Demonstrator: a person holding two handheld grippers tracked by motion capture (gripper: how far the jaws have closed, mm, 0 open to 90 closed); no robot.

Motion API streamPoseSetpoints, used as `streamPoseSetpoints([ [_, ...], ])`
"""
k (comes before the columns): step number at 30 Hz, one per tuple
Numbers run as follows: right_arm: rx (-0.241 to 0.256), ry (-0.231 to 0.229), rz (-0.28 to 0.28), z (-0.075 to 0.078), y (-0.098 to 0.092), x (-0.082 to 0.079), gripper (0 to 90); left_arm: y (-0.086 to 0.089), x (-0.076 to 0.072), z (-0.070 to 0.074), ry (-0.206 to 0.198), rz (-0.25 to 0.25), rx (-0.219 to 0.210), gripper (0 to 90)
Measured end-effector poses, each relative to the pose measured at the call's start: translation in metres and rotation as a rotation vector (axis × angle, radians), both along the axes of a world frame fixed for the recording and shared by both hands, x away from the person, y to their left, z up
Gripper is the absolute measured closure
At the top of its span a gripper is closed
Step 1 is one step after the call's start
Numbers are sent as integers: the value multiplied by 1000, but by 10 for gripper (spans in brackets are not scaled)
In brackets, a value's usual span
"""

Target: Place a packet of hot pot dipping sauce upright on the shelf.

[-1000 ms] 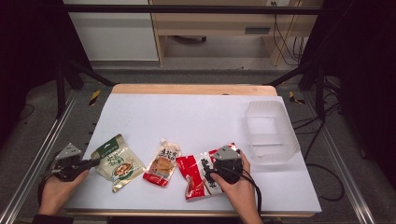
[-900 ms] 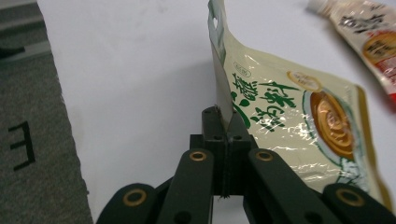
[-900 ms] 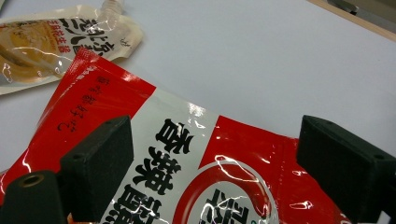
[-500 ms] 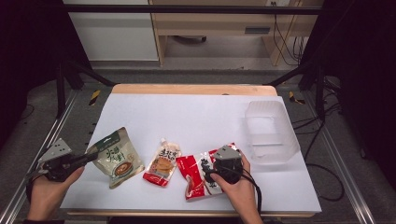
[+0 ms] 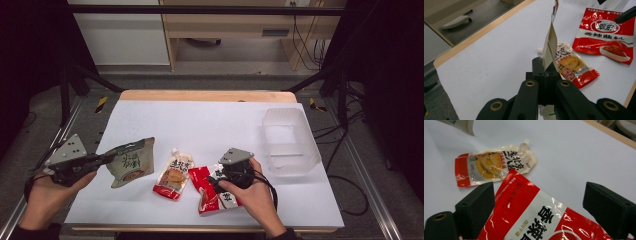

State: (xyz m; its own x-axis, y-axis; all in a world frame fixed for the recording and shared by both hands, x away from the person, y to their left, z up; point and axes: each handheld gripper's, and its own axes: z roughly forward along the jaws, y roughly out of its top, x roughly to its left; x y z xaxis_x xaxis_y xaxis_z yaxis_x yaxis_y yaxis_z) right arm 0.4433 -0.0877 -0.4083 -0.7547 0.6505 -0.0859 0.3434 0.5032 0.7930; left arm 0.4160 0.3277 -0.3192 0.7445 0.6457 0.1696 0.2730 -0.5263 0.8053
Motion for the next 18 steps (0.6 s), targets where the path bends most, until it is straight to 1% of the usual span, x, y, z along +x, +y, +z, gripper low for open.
streamPoseSetpoints([
  [1, -15, 3, 12, 1, 1, 1, 129, 0, 2, 1, 0, -4, -2, 900],
  [3, -60, 15, 42, 4, 3, 3, 145, -1, 5, 4, 0, -11, -2, 900],
  [4, -72, 18, 58, 5, 5, 3, 152, -2, 7, 5, 0, -13, -5, 900],
  [5, -72, 18, 58, 5, 5, 3, 152, -2, 7, 5, 0, -13, -5, 900],
  [6, -89, 15, 73, 5, 5, 4, 151, -3, 9, 6, 0, -16, -8, 900],
  [7, -120, 2, 89, 7, 5, 4, 145, -5, 10, 7, -6, -22, -5, 900],
  [9, -145, -3, 99, 9, 4, 3, 133, -6, 12, 8, -7, -22, -5, 900],
  [10, -158, -6, 105, 10, 3, 2, 124, -9, 14, 10, -4, -31, -2, 900],
  [12, -173, -7, 108, 14, 2, 2, 111, -13, 16, 12, -5, -42, 8, 900],
  [13, -173, -7, 108, 14, 2, 2, 111, -13, 16, 12, -5, -42, 8, 900],
  [14, -186, -4, 116, 20, 1, 2, 109, -19, 17, 13, -4, -55, 18, 900],
  [16, -196, 5, 130, 26, 2, 2, 103, -25, 18, 15, -4, -68, 23, 900],
  [17, -196, 5, 130, 26, 2, 2, 103, -25, 18, 15, -4, -68, 23, 900],
  [18, -223, 8, 148, 32, 4, 2, 101, -31, 19, 16, -9, -78, 29, 900],
])
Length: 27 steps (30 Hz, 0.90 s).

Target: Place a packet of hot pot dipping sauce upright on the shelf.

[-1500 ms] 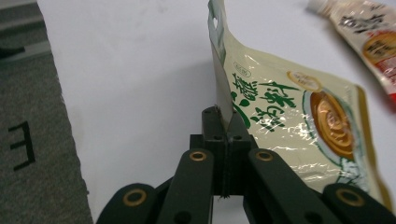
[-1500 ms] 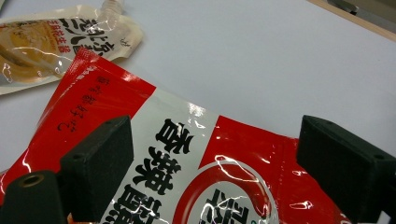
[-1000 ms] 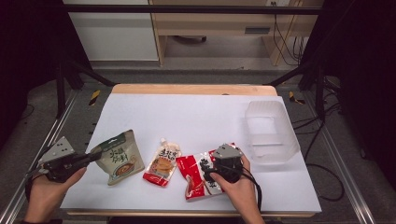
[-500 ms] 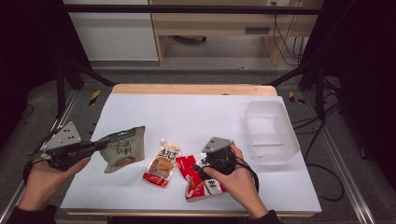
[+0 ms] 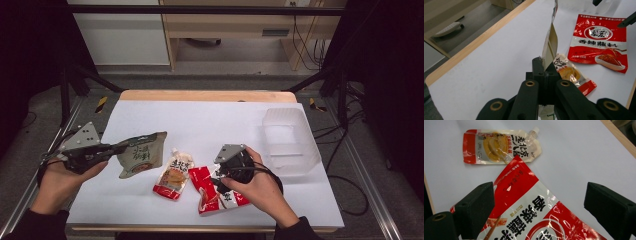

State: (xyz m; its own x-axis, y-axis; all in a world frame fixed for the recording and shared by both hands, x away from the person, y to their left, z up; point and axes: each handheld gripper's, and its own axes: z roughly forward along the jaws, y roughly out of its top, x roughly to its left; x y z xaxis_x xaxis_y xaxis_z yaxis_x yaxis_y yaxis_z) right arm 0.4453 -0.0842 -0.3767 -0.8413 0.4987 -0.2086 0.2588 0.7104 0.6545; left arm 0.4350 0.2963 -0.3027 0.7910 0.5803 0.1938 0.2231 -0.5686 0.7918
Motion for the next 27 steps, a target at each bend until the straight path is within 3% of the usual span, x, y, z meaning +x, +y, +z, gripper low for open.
streamPoseSetpoints([
  [9, -13, 14, 41, 15, 10, -4, 104, -31, 1, 0, -2, -63, 15, 900],
  [14, -23, -27, 54, 30, 10, -4, 170, -50, 1, -1, 0, -115, 27, 900],
  [22, -30, -35, 96, 53, 17, 3, 241, -74, 1, -2, 3, -176, 51, 900],
  [27, -33, -23, 145, 65, 24, 8, 337, -87, -1, -3, 6, -211, 62, 900],
])
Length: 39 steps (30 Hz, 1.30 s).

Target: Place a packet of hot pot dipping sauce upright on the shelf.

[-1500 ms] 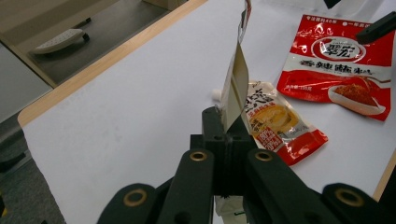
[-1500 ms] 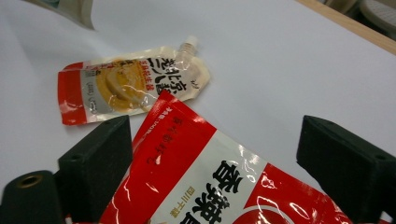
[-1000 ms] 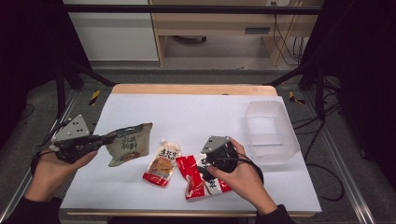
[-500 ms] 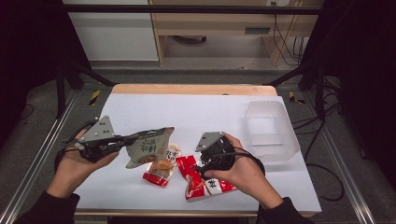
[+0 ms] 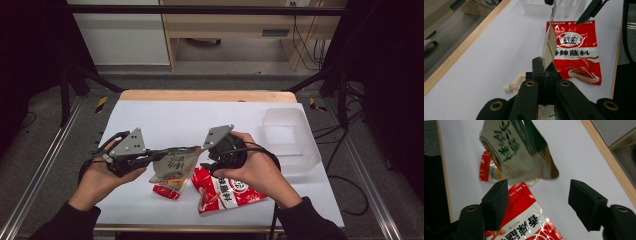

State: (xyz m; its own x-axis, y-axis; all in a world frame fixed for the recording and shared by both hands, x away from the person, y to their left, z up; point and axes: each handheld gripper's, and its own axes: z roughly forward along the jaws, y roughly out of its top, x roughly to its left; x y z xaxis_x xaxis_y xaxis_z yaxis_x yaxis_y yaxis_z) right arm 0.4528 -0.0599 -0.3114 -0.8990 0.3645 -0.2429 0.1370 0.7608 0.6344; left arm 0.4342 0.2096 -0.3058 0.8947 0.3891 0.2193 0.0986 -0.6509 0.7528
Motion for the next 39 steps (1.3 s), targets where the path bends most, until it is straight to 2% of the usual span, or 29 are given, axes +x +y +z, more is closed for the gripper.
streamPoseSetpoints([
  [3, -5, 24, 38, 2, 6, 1, 373, -5, -1, -1, 0, -15, 1, 900],
  [10, -30, 38, 71, -1, 15, 5, 487, -11, -4, -2, 1, -36, 12, 900],
  [11, -40, 36, 82, -1, 16, 7, 536, -12, -4, -2, 0, -42, 11, 900],
  [15, -44, 56, 100, -3, 18, 9, 610, -12, -5, -1, 3, -47, 2, 900],
  [22, -64, 59, 99, -6, 21, 11, 779, -12, -6, -1, 5, -56, -12, 900],
  [25, -52, 67, 90, -6, 22, 12, 845, -11, -5, -1, 4, -49, -20, 900],
  [30, -50, 51, 101, -2, 22, 11, 896, -6, -1, -3, 16, -22, -56, 887],
  [31, -57, 27, 95, 0, 23, 10, 900, -3, 1, -5, 11, -2, -81, 854],
  [33, -74, 13, 91, 2, 25, 11, 900, 0, 3, -7, 8, 31, -120, 692],
  [37, -142, -22, 73, 4, 22, 16, 900, 10, 4, -14, 10, 70, -141, 493],
  [39, -155, -34, 54, 5, 17, 20, 900, 12, 3, -17, 10, 86, -145, 413],
])
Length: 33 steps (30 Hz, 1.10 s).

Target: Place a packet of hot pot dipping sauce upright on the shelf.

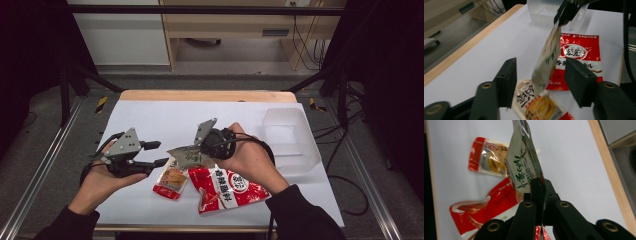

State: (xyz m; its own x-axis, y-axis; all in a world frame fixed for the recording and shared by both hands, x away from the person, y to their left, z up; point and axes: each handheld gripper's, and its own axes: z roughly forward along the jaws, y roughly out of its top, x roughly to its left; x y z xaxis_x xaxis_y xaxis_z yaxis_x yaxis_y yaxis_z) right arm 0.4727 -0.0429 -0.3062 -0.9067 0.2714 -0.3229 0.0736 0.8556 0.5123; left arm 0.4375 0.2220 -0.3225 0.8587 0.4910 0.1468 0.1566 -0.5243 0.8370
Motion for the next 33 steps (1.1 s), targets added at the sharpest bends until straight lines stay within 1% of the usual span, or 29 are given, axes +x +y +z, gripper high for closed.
streamPoseSetpoints([
  [1, 0, -3, -7, 1, -3, 2, 900, 6, -1, -8, 8, 23, 1, 388],
  [2, 3, -8, -15, 3, -7, 4, 900, 9, -1, -13, 12, 32, 4, 348],
  [3, 3, -8, -15, 3, -7, 4, 900, 9, -1, -13, 12, 32, 4, 314],
  [4, 7, -21, -35, 8, -16, 7, 900, 16, -3, -25, 21, 46, 4, 299],
  [7, 2, -46, -51, 14, -29, 10, 900, 28, -5, -44, 43, 72, 16, 245],
  [8, -1, -56, -62, 16, -33, 11, 900, 31, -6, -50, 51, 84, 11, 233],
  [9, -1, -56, -62, 16, -33, 11, 900, 31, -6, -50, 51, 84, 11, 218],
  [10, 0, -69, -88, 20, -44, 14, 900, 39, -8, -62, 64, 106, 11, 202],
  [13, -2, -88, -105, 25, -55, 15, 900, 50, -9, -78, 89, 144, -1, 167],
  [15, 2, -103, -115, 29, -64, 15, 900, 57, -9, -86, 96, 178, -7, 143],
  [16, 6, -111, -123, 31, -68, 15, 900, 61, -10, -90, 98, 190, -17, 132],
  [18, 20, -125, -134, 35, -76, 16, 900, 69, -11, -98, 95, 217, -56, 123],
  [19, 26, -131, -142, 37, -80, 16, 900, 69, -11, -98, 95, 217, -56, 118],
  [20, 33, -137, -147, 40, -84, 16, 900, 76, -11, -106, 99, 246, -75, 114],
  [21, 33, -137, -147, 40, -84, 16, 900, 76, -11, -106, 99, 246, -75, 113],
  [22, 41, -143, -154, 42, -89, 16, 900, 79, -11, -109, 102, 266, -77, 113],
  [24, 73, -152, -178, 49, -102, 16, 900, 84, -11, -113, 102, 282, -85, 104],
  [25, 73, -152, -178, 49, -102, 16, 900, 84, -11, -113, 102, 282, -85, 103],
  [26, 75, -158, -185, 52, -108, 15, 900, 86, -13, -116, 95, 289, -75, 103],
  [28, 77, -165, -194, 55, -114, 13, 900, 88, -14, -120, 96, 304, -62, 102],
  [29, 77, -165, -194, 55, -114, 13, 900, 88, -14, -120, 96, 304, -62, 102],
  [30, 83, -174, -203, 58, -120, 11, 900, 89, -15, -123, 105, 332, -68, 102],
  [33, 95, -183, -224, 63, -131, 8, 900, 87, -16, -122, 88, 357, -71, 100],
])
